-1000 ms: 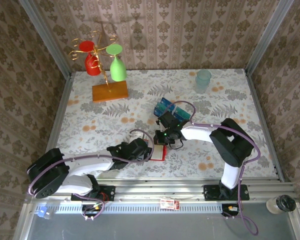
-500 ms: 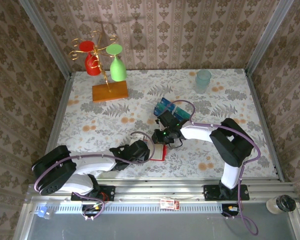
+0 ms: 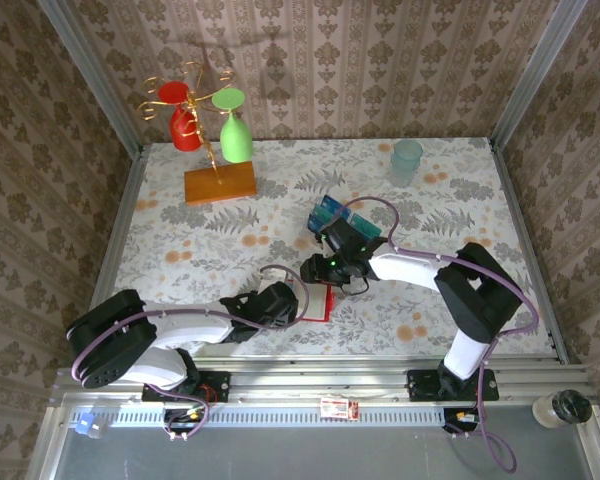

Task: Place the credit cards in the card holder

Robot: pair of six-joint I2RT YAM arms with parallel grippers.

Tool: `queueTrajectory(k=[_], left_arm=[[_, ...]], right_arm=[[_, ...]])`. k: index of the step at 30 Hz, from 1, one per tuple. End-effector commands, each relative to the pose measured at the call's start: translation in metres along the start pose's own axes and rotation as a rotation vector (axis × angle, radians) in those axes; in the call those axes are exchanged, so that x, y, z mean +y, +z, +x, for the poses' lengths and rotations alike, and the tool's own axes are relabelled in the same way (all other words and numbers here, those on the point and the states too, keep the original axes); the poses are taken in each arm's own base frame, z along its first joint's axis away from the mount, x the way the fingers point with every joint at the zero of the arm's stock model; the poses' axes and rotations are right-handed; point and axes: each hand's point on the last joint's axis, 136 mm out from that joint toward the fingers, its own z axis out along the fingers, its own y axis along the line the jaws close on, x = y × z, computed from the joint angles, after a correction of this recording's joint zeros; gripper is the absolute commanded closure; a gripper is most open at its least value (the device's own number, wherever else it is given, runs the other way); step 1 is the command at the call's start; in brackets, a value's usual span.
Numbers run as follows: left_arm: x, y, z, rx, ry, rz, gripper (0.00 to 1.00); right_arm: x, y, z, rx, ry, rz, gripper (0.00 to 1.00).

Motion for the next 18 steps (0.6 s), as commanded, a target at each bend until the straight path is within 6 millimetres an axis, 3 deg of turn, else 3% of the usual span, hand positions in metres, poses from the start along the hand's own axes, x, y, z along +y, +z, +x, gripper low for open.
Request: queueTrajectory(k=[1,10,13,18], left_arm=[[0.004,0.0,0.011,0.023,0.002,-0.007,0.33],[0.004,-0.005,0.006,0.006,-0.012,-0.001,0.3],[0.004,-0.019,-0.008,-0.036,-0.028,0.009,0.24],[0.022,-0.059,-0.037,-0.153,-0.08,0.003,0.09]], right_arm=[[0.005,0.011,0.0,0.017,0.025,-0.054,0.55],[0.028,0.025,0.008,0.054,0.026,-0.13,0.55],[0.041,0.021,0.01,0.051,0.023,-0.16,0.55],[0.059,0.017,0.01,0.031,0.022,-0.165,0.53]])
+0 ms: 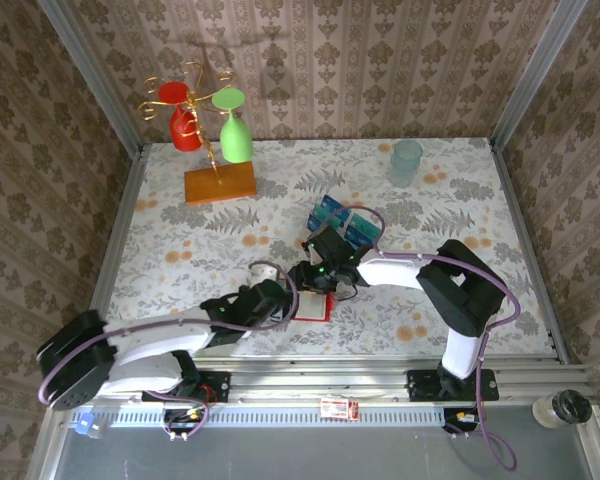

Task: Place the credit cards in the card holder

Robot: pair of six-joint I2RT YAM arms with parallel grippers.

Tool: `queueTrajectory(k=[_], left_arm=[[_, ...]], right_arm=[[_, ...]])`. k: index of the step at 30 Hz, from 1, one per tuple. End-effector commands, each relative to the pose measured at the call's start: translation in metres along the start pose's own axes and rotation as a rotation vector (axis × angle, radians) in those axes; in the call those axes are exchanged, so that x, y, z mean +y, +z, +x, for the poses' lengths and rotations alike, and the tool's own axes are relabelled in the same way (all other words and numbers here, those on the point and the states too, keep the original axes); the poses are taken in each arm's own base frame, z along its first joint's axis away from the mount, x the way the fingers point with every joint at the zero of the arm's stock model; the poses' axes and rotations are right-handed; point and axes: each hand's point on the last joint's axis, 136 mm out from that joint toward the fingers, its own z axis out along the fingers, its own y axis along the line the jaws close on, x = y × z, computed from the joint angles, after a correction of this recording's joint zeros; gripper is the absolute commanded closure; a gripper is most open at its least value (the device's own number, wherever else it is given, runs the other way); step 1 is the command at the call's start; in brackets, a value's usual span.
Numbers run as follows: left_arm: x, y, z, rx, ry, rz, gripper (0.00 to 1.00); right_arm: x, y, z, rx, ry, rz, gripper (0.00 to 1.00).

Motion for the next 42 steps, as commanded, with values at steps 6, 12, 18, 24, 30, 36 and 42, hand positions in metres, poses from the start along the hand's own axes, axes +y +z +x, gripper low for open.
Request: queueTrajectory(k=[6,12,18,24,30,36,42], left_arm=[[0.053,-0.045,-0.015,-0.074,-0.068,-0.109,0.05],[0.07,-0.058,-0.011,-0.078,-0.104,-0.13,0.05],[0.074,-0.06,-0.009,-0.068,-0.098,-0.138,0.04],[0.071,-0.058,-0.005,-0.05,-0.099,-0.121,0.01],[0.064,-0.054,-0.008,-0.041,-0.098,-0.089,0.0],[0.049,-0.042,-0.019,-0.036,-0.084,-0.048,0.0],[0.039,-0.023,-0.023,-0.018,-0.064,-0.04,0.0]], right_arm=[[0.042,0.012,-0.009,-0.036,0.011,-0.07,0.5],[0.039,0.041,-0.008,-0.025,0.033,-0.064,0.49],[0.037,0.053,-0.005,-0.001,0.043,-0.076,0.49],[0.054,0.037,-0.012,-0.006,0.01,-0.11,0.49],[0.072,0.001,-0.033,-0.065,-0.023,-0.128,0.49],[0.053,-0.061,-0.054,-0.145,-0.05,-0.018,0.5],[-0.006,-0.133,-0.057,-0.161,-0.143,0.31,0.51]])
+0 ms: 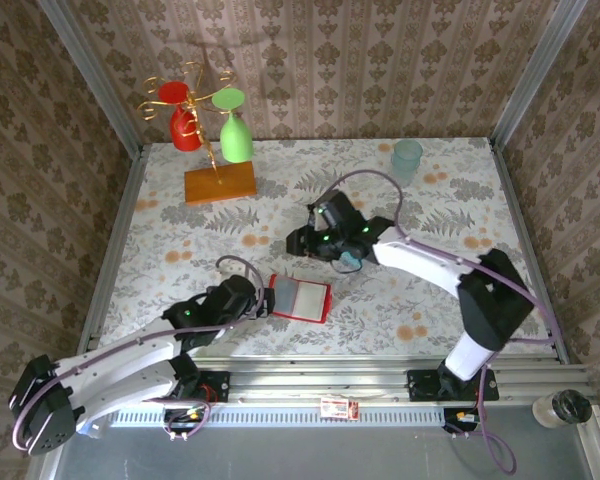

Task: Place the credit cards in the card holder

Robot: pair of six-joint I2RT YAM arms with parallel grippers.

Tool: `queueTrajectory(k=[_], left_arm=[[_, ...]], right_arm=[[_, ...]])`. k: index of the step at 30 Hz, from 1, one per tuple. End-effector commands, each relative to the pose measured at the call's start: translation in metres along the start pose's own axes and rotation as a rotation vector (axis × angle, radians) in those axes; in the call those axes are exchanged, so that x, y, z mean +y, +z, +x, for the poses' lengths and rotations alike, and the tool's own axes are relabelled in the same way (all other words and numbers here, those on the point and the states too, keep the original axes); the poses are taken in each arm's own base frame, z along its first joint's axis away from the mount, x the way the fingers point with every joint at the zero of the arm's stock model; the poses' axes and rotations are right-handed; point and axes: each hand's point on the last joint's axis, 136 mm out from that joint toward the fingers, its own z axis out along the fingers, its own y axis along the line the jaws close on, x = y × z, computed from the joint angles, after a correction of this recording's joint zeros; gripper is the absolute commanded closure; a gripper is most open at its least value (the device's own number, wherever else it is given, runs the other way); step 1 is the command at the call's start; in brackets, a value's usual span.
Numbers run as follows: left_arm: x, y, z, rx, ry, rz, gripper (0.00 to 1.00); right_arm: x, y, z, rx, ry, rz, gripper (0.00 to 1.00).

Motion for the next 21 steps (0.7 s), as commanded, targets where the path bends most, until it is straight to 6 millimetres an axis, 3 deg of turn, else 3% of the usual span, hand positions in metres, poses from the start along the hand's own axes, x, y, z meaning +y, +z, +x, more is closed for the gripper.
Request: queueTrajectory(k=[1,6,14,21], left_arm=[[-0.017,0.004,-0.019,-0.034,0.003,0.05,0.0],[-0.024,0.013,-0.025,-0.008,0.033,0.044,0.0],[-0.024,0.026,-0.026,0.042,0.062,0.031,0.0],[-0.024,0.038,-0.021,0.072,0.061,0.038,0.0]], right_arm=[[-0.058,-0.039,0.012,0.073,-0.12,0.29,0.51],[-0.089,-0.056,0.006,0.1,-0.213,0.442,0.55],[-0.117,-0.049,-0.01,0.168,-0.349,0.632,0.63],[-0.126,-0.043,-0.018,0.223,-0.433,0.692,0.65]])
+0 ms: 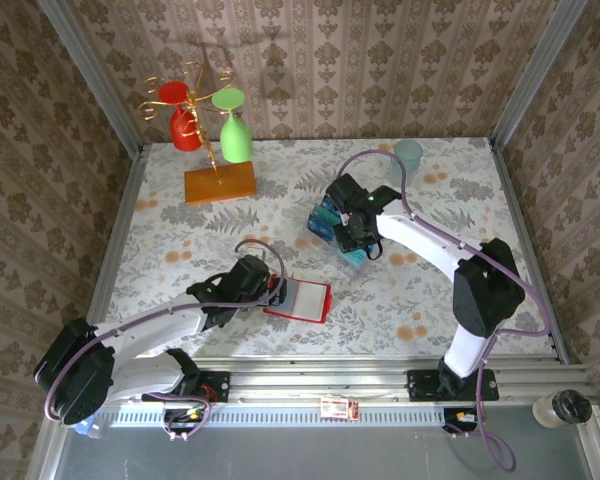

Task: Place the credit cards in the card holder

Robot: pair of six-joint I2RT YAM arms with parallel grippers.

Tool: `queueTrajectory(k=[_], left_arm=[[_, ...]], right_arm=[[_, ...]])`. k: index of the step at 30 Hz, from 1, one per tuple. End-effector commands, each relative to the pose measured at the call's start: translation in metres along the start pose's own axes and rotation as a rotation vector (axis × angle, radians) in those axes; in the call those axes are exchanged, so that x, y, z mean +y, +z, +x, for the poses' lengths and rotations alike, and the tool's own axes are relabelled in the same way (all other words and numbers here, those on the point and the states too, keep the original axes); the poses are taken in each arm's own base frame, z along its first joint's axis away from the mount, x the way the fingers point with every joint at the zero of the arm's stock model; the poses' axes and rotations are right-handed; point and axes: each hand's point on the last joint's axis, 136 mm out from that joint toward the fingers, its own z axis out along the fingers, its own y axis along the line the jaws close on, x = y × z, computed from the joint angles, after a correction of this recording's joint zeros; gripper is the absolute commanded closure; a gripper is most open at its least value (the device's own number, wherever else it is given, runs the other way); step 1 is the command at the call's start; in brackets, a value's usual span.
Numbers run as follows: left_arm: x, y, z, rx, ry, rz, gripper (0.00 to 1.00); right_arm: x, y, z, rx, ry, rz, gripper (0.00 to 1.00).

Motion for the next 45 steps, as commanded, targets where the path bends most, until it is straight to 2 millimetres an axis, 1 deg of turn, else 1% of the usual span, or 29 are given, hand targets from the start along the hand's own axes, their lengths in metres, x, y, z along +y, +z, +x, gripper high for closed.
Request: queueTrajectory(k=[1,7,11,14,17,23,25,30,34,40,43,45], left_arm=[[-0.009,0.004,-0.008,-0.011,0.011,0.031,0.0],[-0.008,0.011,-0.002,0.001,-0.004,0.033,0.0],[-0.008,0.011,-0.002,-0.007,-0.013,0.034,0.0],[-0.007,0.009,-0.002,-0.011,-0.022,0.036,0.0],[-0.005,0.009,-0.001,-0.011,-0.023,0.032,0.0],[-0.003,0.008,0.002,-0.011,-0.023,0.032,0.0],[-0.003,0.008,0.003,-0.012,-0.024,0.036,0.0],[-0.006,0.007,0.0,-0.011,-0.011,0.045,0.0],[-0.009,0.008,0.0,0.004,0.007,0.051,0.0],[-0.013,0.012,-0.001,0.029,0.042,0.04,0.0],[-0.012,0.016,-0.001,0.042,0.061,0.022,0.0],[-0.009,0.019,0.0,0.053,0.074,0.001,0.0]], right_arm=[[-0.012,0.003,0.001,0.043,-0.092,0.076,0.66],[-0.012,0.019,0.003,0.085,-0.124,0.089,0.69],[-0.015,0.031,0.006,0.108,-0.13,0.095,0.69],[-0.011,0.036,0.007,0.123,-0.138,0.078,0.71],[-0.009,0.038,0.007,0.128,-0.142,0.062,0.75],[-0.005,0.04,0.009,0.137,-0.145,0.031,0.88],[-0.004,0.039,0.009,0.137,-0.147,0.026,0.9],[0.003,0.029,0.005,0.113,-0.182,-0.022,1.0],[0.008,0.015,-0.003,0.075,-0.204,-0.063,1.0],[0.01,-0.02,-0.016,-0.023,-0.171,-0.1,1.0],[0.018,-0.035,-0.014,-0.062,-0.12,-0.165,1.0],[0.028,-0.046,-0.011,-0.099,-0.065,-0.239,1.0]])
